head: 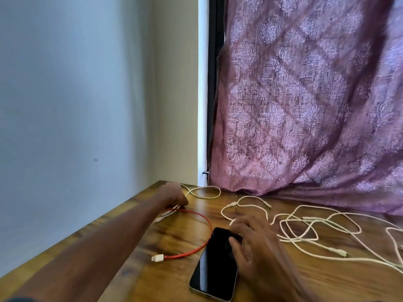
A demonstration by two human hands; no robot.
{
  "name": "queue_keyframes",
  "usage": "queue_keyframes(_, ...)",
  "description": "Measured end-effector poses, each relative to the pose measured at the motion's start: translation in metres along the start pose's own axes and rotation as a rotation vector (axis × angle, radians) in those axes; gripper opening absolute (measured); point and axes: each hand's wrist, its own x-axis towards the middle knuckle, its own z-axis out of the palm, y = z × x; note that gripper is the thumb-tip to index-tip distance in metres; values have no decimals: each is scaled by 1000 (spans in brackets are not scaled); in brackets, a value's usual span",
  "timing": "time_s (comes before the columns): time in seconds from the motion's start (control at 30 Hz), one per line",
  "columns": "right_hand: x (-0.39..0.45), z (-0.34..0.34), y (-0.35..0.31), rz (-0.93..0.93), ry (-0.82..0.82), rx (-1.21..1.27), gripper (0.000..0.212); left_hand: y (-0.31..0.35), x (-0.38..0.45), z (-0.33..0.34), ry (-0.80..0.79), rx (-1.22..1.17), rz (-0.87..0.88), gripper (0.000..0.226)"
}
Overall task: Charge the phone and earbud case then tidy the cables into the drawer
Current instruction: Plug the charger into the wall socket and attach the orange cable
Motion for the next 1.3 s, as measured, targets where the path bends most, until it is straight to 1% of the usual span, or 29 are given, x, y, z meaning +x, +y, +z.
queue_keyframes(0.07,0,1,0,-11,-10,-12,16,0,2,6,116,-7,96,32)
queue_keyframes(0.13,-1,3,1,-25,0,-4,16,3,6,2,166,-141,134,24)
queue_keyframes(0.2,-1,4,5,-31,14,16,15,15,7,-14,245,-419,136,14)
queue_keyframes(0.23,0,5,7,-28,24,32,14,22,6,-25,276,-623,120,14)
queue_keyframes(0.3,1,4,11,-25,39,42,14,38,3,-54,287,-1062,131,21)
queue_keyframes(0.33,2,4,12,-27,43,34,15,45,-2,-70,291,-1214,161,23)
queue_keyframes(0.43,7,3,15,-49,64,11,19,65,-30,-112,309,-1435,288,20)
queue_keyframes(0.53,9,-3,9,24,76,50,34,75,-77,-131,282,-1570,388,16)
queue_keyframes(0.57,9,-7,2,93,96,111,41,76,-94,-130,268,-1588,401,15)
queue_keyframes(0.6,10,-13,-9,198,118,227,49,75,-111,-125,257,-1609,414,13)
queue_keyframes(0.67,15,-26,-31,398,143,527,72,68,-144,-108,239,-1675,417,11)
queue_keyframes(0.7,18,-34,-42,461,155,641,79,63,-161,-98,237,-1716,403,11)
queue_keyframes(0.73,25,-43,-52,489,160,723,79,60,-175,-88,241,-1757,384,11)
queue_keyframes(0.77,26,-50,-68,499,148,788,72,50,-194,-76,259,-1798,338,12)
queue_keyframes(0.8,30,-58,-78,488,165,820,57,46,-206,-67,261,-1839,316,12)
queue_keyframes(0.87,33,-67,-100,476,200,830,21,33,-229,-48,243,-1942,251,11)
queue_keyframes(0.9,32,-69,-109,473,213,824,10,26,-238,-42,223,-1980,205,11)
queue_keyframes(0.93,29,-68,-122,474,214,827,5,12,-251,-34,225,-1975,157,12)
queue_keyframes(1.0,25,-67,-146,474,242,877,4,-15,-270,-19,237,-1824,105,17)
queue_keyframes(1.07,28,-70,-165,473,297,981,3,-41,-282,-5,272,-1557,79,14)
queue_keyframes(1.13,37,-77,-185,460,351,1129,8,-64,-292,3,366,-1277,44,6)
queue_keyframes(1.2,47,-85,-205,421,362,1292,10,-75,-303,7,416,-1064,36,7)
queue_keyframes(1.23,51,-88,-215,385,346,1306,9,-74,-311,7,397,-1010,52,8)
queue_keyframes(1.27,53,-84,-226,322,318,1217,9,-74,-322,10,383,-977,74,10)
queue_keyframes(1.3,54,-79,-237,229,278,1056,11,-70,-332,12,361,-959,90,11)
